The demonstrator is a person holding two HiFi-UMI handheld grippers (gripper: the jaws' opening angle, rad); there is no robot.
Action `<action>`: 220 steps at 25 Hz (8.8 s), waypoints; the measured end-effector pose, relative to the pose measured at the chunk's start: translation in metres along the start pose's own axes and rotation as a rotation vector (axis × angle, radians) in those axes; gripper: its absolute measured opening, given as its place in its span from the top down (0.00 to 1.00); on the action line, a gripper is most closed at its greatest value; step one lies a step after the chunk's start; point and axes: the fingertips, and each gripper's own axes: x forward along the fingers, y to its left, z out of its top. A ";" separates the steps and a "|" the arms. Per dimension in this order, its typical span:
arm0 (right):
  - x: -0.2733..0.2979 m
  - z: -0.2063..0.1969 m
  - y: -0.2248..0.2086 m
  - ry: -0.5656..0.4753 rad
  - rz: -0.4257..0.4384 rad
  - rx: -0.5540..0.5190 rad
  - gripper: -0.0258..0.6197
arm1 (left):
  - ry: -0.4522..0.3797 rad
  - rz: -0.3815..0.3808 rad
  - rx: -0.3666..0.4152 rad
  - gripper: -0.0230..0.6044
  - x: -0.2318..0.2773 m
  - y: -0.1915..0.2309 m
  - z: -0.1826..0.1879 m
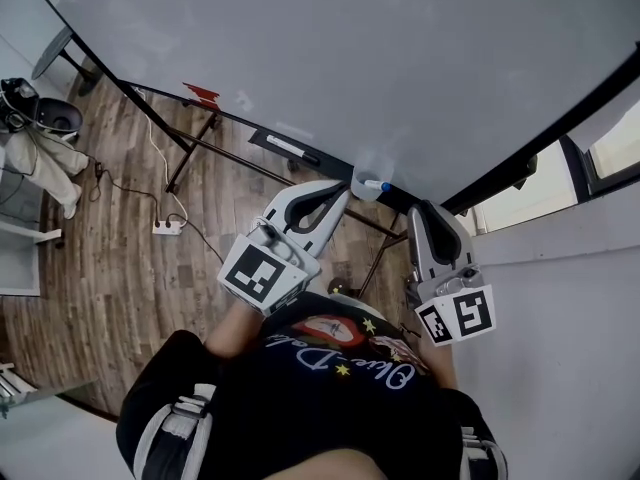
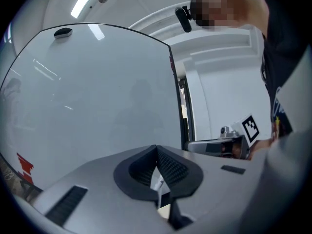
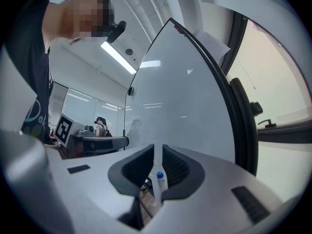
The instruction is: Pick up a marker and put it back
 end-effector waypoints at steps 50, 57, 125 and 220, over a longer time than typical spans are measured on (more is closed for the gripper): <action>0.078 -0.102 -0.015 0.263 -0.261 0.078 0.84 | 0.050 -0.118 0.010 0.96 -0.007 0.093 0.010; 0.082 -0.096 -0.011 0.265 -0.246 0.051 0.84 | 0.036 -0.104 0.010 0.96 -0.009 0.096 0.012; 0.036 0.038 0.002 0.054 -0.280 -0.096 0.85 | -0.004 -0.077 -0.007 0.96 -0.033 0.098 0.023; 0.077 -0.036 -0.009 0.212 -0.163 -0.041 0.85 | 0.057 0.015 0.015 0.96 -0.033 0.114 0.011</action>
